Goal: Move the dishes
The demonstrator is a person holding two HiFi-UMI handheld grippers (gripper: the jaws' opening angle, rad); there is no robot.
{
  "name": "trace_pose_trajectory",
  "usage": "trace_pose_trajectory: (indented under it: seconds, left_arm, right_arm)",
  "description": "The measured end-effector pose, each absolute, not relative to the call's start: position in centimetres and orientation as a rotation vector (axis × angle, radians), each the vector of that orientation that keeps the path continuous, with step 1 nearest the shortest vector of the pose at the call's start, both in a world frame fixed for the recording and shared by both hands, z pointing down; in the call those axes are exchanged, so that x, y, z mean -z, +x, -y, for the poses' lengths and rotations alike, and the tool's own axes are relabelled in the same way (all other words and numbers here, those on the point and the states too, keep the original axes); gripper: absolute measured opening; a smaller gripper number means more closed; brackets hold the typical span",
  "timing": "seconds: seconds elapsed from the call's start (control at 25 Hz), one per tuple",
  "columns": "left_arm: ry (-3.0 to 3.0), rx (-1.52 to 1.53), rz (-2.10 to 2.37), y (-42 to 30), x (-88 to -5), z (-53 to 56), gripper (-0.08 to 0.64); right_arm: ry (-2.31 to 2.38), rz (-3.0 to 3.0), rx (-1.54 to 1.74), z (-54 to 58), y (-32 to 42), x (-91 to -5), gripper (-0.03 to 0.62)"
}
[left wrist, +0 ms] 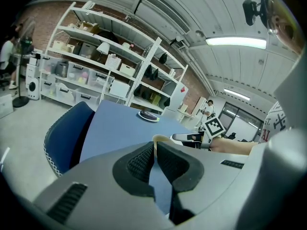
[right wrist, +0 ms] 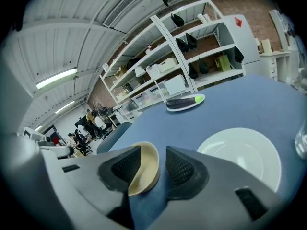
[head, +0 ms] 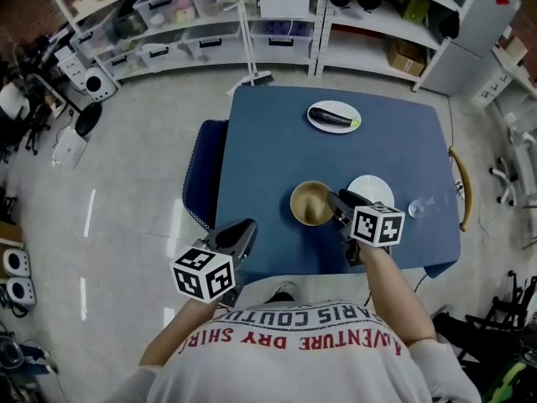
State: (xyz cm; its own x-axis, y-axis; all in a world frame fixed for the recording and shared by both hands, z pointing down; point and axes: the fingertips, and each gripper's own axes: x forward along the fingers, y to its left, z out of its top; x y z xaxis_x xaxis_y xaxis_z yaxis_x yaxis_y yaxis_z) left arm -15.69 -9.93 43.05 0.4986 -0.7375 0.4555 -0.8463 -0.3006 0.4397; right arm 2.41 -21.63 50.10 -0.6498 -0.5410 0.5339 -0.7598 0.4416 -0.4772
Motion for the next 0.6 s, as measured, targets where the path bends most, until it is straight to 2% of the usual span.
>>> trace_pose_trajectory:
  seconds: [0.28, 0.4, 0.6]
  left_arm:
    - [2.125, -0.215, 1.301, -12.0, -41.5, 8.2, 0.041]
    - [2.148, -0.198, 1.298, -9.9, -40.4, 7.1, 0.041]
    - [2.203, -0.175, 1.283, -6.5, -38.3, 5.0, 0.041]
  right_arm:
    - [1.095, 2.613, -0.669, 18.6, 5.1, -43.1, 0.148]
    - [1.052, 2.718, -0.567, 15.8, 6.4, -39.8, 0.082]
    - [0.941, 2.861, -0.486, 10.3, 7.9, -36.1, 0.032]
